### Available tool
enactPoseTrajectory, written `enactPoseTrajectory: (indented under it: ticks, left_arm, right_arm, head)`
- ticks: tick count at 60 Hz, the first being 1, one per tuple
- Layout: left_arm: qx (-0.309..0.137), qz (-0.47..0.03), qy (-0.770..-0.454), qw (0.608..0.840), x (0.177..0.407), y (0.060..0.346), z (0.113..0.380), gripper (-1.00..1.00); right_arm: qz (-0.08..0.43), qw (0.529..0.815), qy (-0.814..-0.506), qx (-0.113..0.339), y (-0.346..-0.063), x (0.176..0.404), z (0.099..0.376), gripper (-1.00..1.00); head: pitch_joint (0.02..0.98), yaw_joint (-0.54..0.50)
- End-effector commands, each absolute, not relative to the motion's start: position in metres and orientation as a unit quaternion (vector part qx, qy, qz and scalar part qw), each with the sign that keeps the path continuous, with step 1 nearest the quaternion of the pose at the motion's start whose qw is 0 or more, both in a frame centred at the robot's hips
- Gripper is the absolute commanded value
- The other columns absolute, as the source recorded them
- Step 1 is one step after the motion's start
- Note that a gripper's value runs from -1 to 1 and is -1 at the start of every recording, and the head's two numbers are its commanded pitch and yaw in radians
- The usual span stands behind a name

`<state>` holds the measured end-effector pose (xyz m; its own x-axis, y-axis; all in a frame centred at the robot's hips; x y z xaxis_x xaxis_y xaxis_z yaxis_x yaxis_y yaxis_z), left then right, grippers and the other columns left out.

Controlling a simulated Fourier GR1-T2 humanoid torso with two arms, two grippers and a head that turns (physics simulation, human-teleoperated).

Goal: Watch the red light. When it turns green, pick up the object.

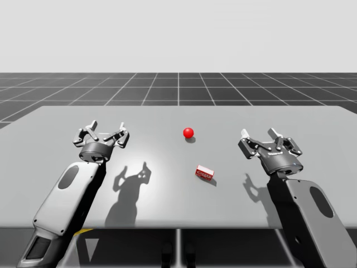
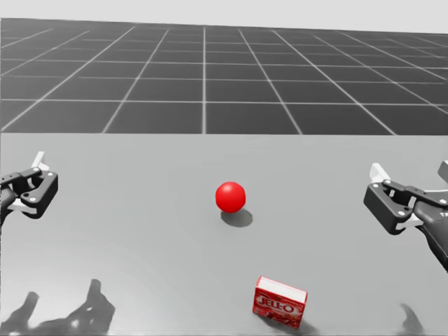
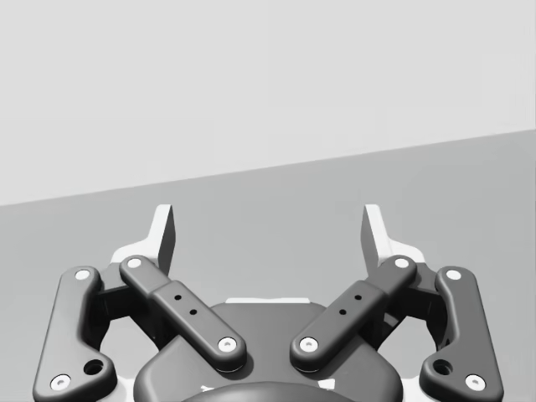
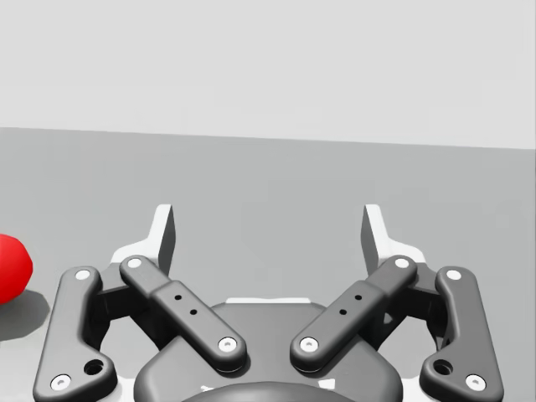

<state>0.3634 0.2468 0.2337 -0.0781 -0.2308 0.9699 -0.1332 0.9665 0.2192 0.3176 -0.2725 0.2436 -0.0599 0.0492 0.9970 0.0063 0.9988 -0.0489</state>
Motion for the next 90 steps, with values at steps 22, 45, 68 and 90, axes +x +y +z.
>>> enactPoseTrajectory:
  ticks: [22,45,68,90]
  left_arm:
    - [0.122,-0.042,-0.735,0.666,0.3634,0.244,0.2337,-1.0]
    - [0.121,-0.042,-0.735,0.666,0.3623,0.2427,0.2338,-1.0]
    - [0.121,-0.042,-0.735,0.666,0.3623,0.2427,0.2338,-1.0]
    - [0.121,-0.042,-0.735,0.666,0.3623,0.2427,0.2338,-1.0]
  right_arm:
    - [0.017,0.684,-0.729,-0.019,-0.2725,0.3163,0.2453,-1.0]
    - [0.017,0.683,-0.73,-0.019,-0.2726,0.3162,0.2455,-1.0]
    - [0.017,0.683,-0.73,-0.019,-0.2731,0.3165,0.2454,-1.0]
    - [0.016,0.684,-0.73,-0.019,-0.2732,0.3171,0.2455,-1.0]
  head:
    - [0.624,-0.09]
    - [0.629,-0.09]
    - [0.629,-0.09]
    - [0.63,-0.09]
